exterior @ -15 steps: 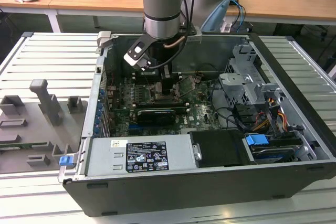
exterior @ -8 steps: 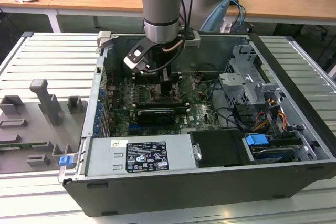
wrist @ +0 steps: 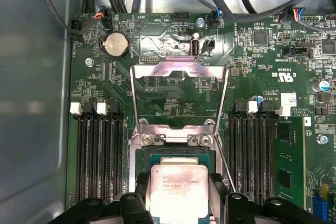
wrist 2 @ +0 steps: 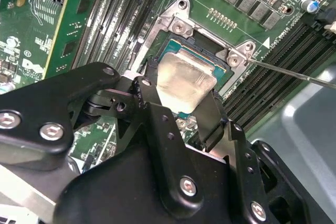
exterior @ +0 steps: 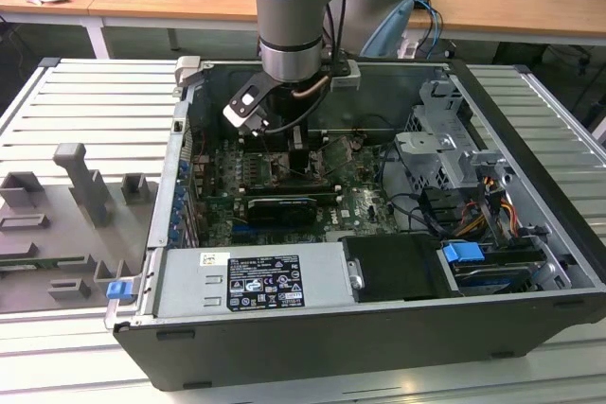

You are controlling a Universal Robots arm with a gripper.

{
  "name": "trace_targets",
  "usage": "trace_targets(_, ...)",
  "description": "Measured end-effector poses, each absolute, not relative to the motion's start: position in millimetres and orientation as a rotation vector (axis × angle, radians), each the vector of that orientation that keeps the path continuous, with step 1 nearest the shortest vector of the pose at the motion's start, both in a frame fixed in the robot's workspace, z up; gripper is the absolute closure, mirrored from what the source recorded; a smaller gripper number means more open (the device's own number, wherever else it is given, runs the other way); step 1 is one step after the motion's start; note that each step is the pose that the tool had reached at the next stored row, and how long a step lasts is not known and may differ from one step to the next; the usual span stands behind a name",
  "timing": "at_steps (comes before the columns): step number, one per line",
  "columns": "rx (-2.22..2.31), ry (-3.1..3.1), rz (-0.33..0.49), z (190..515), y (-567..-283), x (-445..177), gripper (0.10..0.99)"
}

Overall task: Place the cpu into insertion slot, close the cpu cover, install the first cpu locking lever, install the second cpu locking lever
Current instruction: 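Place the cpu into insertion slot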

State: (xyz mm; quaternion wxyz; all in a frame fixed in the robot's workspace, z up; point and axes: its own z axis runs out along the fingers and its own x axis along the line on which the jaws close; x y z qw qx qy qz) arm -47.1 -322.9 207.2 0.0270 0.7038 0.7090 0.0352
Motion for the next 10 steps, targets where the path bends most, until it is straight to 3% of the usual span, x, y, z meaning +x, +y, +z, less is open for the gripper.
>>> trace_targets(10, 2.183, 2.178, 0.106, 203.1, -320.5, -46.8, 0.557)
